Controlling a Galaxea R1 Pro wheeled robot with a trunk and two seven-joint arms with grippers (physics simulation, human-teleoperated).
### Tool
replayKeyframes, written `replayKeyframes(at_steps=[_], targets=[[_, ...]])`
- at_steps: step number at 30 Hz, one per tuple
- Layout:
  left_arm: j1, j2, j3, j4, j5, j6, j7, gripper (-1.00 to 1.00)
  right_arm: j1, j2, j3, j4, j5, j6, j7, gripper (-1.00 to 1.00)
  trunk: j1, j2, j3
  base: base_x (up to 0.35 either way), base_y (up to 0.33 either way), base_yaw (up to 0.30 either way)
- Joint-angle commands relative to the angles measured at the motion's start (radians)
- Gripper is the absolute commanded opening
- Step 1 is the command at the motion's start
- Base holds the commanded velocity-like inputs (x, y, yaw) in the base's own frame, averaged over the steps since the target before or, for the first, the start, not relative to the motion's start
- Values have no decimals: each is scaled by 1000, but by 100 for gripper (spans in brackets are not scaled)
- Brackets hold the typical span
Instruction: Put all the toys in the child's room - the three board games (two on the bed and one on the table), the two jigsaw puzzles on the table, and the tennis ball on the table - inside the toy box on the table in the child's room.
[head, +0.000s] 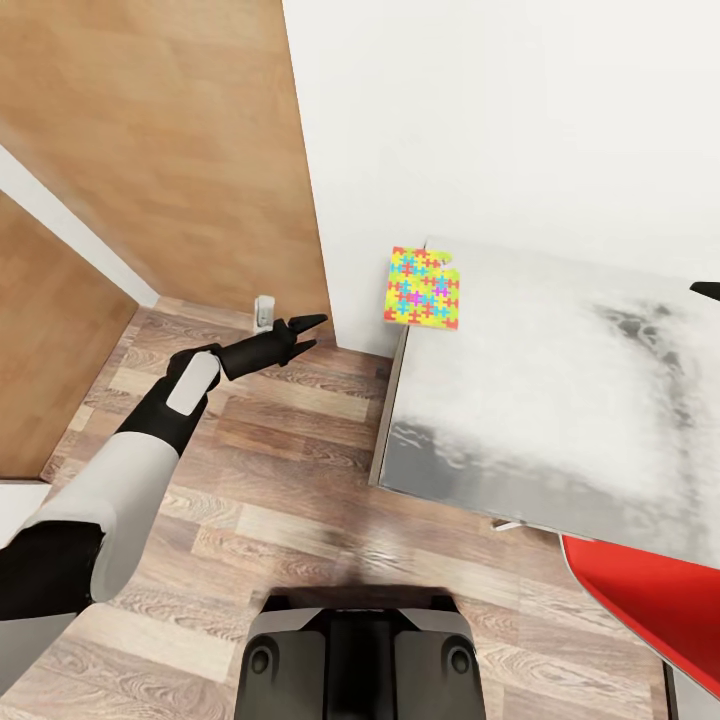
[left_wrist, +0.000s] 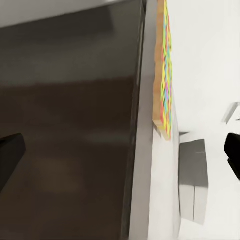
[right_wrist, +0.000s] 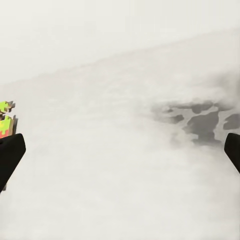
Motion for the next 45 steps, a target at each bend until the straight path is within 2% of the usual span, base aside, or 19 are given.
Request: replayKeyframes(at_steps=[1, 10, 20, 29, 45], targets=[[-1, 1, -3, 0, 4, 4, 0, 100, -1, 0, 0, 0, -9, 4, -9, 100, 1, -2, -1, 0, 0, 0], [5, 5, -4, -26, -2, 4, -2, 100, -1, 0, 1, 0, -9, 4, -9, 100, 1, -2, -1, 0, 0, -35], [25, 13, -3, -58, -3, 6, -6, 100, -1, 0, 1, 0, -9, 4, -9, 100, 1, -2, -1, 1, 0, -188], [32, 27, -4, -67, -4, 6, -46, 100, -1, 0, 1, 0, -9, 4, -9, 100, 1, -2, -1, 96, 63, -198], [38, 33, -5, -70, -6, 5, -74, 100, -1, 7, 1, 0, -9, 4, -9, 100, 1, -2, -1, 113, 55, -43]])
